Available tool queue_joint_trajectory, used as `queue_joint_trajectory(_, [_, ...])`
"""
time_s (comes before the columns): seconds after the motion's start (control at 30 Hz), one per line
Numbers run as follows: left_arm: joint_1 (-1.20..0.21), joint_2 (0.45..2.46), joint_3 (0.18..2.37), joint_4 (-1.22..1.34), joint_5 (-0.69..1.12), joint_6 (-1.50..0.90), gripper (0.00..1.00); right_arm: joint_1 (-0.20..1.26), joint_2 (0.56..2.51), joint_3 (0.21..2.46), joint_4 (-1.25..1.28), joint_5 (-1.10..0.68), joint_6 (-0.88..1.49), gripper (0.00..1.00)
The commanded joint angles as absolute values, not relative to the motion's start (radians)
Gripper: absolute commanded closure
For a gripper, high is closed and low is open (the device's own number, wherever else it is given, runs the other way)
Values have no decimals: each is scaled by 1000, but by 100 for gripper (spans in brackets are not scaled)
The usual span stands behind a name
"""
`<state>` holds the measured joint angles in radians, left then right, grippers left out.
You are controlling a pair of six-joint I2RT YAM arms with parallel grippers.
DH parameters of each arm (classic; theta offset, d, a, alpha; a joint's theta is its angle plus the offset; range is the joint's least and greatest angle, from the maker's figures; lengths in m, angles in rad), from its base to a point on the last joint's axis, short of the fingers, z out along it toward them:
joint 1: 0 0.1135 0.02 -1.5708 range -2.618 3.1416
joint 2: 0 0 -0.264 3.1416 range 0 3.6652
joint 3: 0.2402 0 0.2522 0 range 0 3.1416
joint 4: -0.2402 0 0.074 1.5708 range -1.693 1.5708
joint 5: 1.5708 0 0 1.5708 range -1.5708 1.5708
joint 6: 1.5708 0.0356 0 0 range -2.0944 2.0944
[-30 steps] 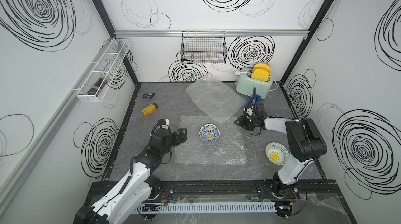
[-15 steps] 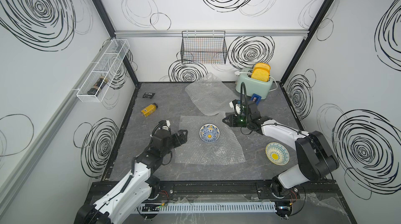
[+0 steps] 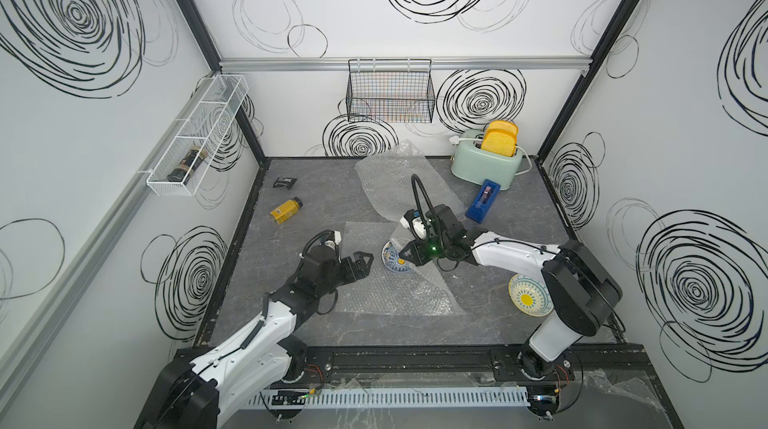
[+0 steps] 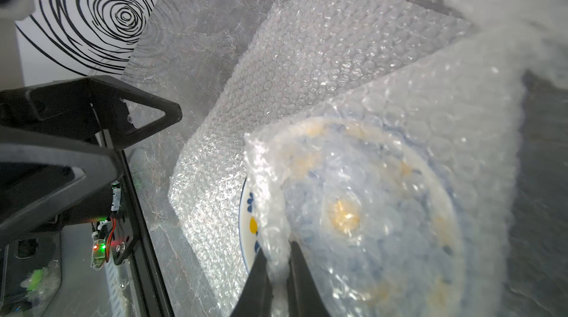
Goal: Wrap bowls in bubble wrap
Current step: Wrap the bowl in bubble wrap.
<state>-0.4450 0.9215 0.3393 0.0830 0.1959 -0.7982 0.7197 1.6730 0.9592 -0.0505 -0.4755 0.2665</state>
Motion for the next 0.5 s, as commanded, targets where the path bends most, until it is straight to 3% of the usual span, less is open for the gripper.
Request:
queue_joint_trajectory(0.0, [-456, 964, 406, 196, 249, -828, 3, 737, 1696, 991, -89, -457, 196, 82])
queue_joint_trajectory(0.47, [-539, 1372, 618, 276, 270, -756, 3, 763, 1703, 975, -75, -488, 138, 73])
